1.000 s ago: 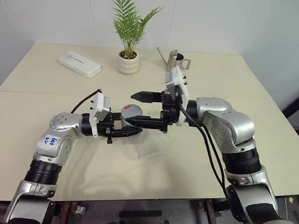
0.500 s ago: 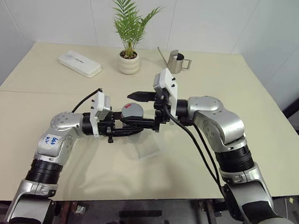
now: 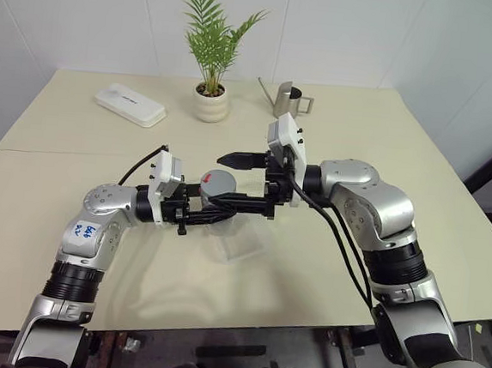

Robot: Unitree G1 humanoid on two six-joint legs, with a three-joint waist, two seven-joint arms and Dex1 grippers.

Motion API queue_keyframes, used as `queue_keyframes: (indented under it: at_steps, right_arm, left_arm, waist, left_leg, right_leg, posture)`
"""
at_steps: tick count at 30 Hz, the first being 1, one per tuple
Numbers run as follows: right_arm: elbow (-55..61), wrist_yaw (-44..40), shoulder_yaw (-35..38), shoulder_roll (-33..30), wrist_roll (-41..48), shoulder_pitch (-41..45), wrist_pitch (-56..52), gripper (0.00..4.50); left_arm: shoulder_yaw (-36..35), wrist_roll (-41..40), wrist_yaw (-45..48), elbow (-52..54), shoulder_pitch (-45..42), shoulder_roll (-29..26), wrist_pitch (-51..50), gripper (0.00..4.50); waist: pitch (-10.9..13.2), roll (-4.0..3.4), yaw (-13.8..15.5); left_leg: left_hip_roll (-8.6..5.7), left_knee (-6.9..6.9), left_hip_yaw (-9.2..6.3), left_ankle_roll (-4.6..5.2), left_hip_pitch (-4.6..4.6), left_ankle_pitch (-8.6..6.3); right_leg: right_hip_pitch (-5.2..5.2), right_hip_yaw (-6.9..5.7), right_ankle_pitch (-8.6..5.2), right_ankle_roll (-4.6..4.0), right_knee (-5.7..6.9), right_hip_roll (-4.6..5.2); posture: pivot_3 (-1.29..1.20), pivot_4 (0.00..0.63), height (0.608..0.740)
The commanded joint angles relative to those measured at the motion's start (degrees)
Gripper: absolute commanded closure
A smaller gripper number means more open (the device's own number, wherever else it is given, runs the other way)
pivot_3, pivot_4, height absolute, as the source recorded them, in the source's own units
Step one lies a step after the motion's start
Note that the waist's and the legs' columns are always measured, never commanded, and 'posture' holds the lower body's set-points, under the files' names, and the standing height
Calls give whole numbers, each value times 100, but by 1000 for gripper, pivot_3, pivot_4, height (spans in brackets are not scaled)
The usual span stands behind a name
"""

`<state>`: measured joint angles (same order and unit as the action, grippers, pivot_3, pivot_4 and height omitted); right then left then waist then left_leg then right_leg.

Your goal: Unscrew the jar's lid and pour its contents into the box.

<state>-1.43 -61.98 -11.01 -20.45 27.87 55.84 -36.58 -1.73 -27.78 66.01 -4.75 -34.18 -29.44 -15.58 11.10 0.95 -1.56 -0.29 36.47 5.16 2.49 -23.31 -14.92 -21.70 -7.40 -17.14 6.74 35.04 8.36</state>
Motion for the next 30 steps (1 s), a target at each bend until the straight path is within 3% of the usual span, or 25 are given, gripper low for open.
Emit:
queue_keyframes:
  at_steps: [1, 10, 13, 17, 22, 26, 30]
  right_arm:
    - [279, -49, 93, 23, 157, 10, -47, 24]
    - [209, 51, 25, 154, 83, 56, -83, 24]
    - [168, 121, 56, 210, 66, 83, -62, 653]
    - [223, 184, 160, 291, 156, 106, -85, 1905]
    - [426, 426, 664, 511, 822, 93, -507, 1905]
    - [363, 1185, 1639, 725, 1762, 180, -1193, 1905]
    - [438, 1666, 2098, 386, 1834, -32, -1292, 1905]
  left_arm:
    - [-133, -146, 34, 284, -43, -55, 64, 2571]
    - [-137, -152, 15, 323, -31, -61, 45, 2571]
    - [-142, -154, 10, 335, -31, -63, 34, 2571]
    - [-152, -152, 11, 335, -29, -76, 18, 2571]
    - [-144, -163, 21, 354, -6, -94, -8, 2571]
    - [-128, -202, 43, 400, 40, -122, -68, 2571]
    - [-145, -231, 42, 474, 108, -146, -109, 2571]
  waist:
    - [0, 0, 0]
    - [0, 0, 0]
    - [0, 0, 0]
    - [0, 0, 0]
    - [0, 0, -1]
    - [1, -1, 5]
    - [1, -1, 17]
  left_leg:
    - [0, 0, 0, 0, 0, 0]
    - [0, 0, 0, 0, 0, 0]
    - [0, 0, 0, 0, 0, 0]
    - [0, 0, 0, 0, 0, 0]
    - [0, 0, -1, 0, 0, 0]
    - [0, -1, -2, 0, -1, 0]
    - [-1, 0, -4, 0, 0, 0]
  right_leg:
    - [0, 0, 0, 0, 0, 0]
    - [0, 1, 0, 0, 0, 0]
    - [0, 0, 0, 0, 0, 0]
    - [0, 0, 0, 0, 0, 0]
    - [0, 0, 0, 0, 0, 0]
    - [0, 0, 0, 0, 1, 1]
    - [2, -1, 0, 0, -1, 3]
  posture:
    - [0, 150, 740]
    - [0, 150, 740]
    - [0, 150, 740]
    - [0, 150, 740]
    - [0, 150, 740]
    - [0, 150, 740]
    - [0, 150, 740]
